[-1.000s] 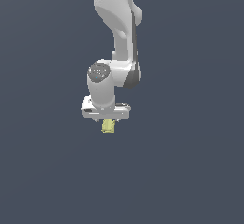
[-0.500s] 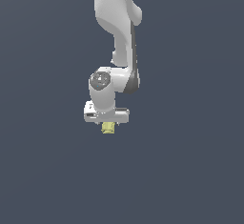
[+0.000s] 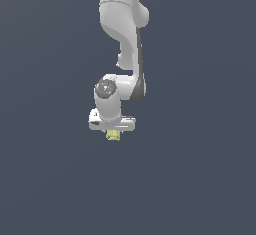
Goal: Pick up the object and move it to a goal position.
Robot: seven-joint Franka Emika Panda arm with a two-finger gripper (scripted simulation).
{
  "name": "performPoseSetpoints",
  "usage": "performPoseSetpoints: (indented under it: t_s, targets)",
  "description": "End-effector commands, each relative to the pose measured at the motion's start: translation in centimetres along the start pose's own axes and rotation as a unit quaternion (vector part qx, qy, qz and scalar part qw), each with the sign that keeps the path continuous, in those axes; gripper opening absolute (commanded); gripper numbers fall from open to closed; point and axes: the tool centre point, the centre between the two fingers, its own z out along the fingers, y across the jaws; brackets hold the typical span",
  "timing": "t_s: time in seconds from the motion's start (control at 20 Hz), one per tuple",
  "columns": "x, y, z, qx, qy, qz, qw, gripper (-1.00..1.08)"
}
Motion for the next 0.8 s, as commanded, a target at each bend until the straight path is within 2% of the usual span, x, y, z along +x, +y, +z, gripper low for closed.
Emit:
performPoseSetpoints:
  t_s: [0.0, 0.45, 0.75]
  targets:
    - [0.0, 0.0, 0.1, 0.000, 0.000, 0.000, 1.0000, -1.00]
    - [0.1, 0.3, -0.3, 0.000, 0.000, 0.000, 1.0000, -1.00]
    - [0.4, 2.3, -2.6, 0.000, 0.000, 0.000, 1.0000, -1.00]
